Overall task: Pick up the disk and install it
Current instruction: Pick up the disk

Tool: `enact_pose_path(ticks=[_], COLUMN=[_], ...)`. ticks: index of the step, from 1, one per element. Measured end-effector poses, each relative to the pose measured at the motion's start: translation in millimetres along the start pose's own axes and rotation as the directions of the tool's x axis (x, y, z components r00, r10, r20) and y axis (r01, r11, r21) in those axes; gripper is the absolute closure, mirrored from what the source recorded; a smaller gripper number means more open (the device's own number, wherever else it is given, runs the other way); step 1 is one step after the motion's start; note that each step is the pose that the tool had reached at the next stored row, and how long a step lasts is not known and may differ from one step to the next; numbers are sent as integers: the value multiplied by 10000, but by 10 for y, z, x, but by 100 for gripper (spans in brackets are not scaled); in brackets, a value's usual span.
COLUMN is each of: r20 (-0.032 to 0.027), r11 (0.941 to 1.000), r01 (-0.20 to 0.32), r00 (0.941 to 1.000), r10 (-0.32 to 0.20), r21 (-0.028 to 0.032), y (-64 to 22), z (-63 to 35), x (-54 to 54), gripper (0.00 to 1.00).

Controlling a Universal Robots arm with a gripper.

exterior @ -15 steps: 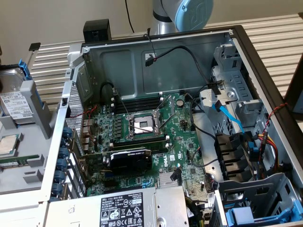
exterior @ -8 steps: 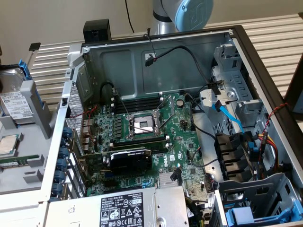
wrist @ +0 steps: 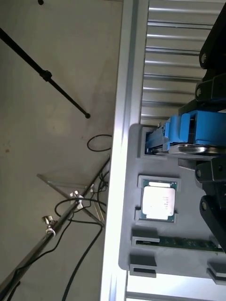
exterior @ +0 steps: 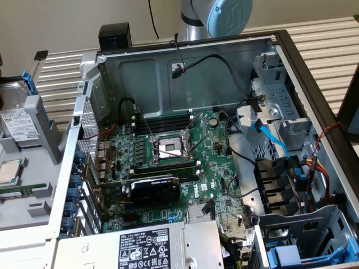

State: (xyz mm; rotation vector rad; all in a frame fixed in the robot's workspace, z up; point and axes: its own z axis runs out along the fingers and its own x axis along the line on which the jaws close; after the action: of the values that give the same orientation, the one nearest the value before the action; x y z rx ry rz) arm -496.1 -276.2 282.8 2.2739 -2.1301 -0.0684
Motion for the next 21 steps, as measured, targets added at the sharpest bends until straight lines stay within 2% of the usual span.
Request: enact_pose_path(ticks=[5, 10, 21], r20=[-31, -143, -151], r11=[10000, 10000, 10000], r01=[-2, -7, -7], r00=[10000, 9999, 9999], r10=[2, 7, 7], r21=[-1, -10, 0], y=[-2, -2, -3], z=[5, 9, 37], x=[-15, -17, -17], gripper=[53, 53, 53])
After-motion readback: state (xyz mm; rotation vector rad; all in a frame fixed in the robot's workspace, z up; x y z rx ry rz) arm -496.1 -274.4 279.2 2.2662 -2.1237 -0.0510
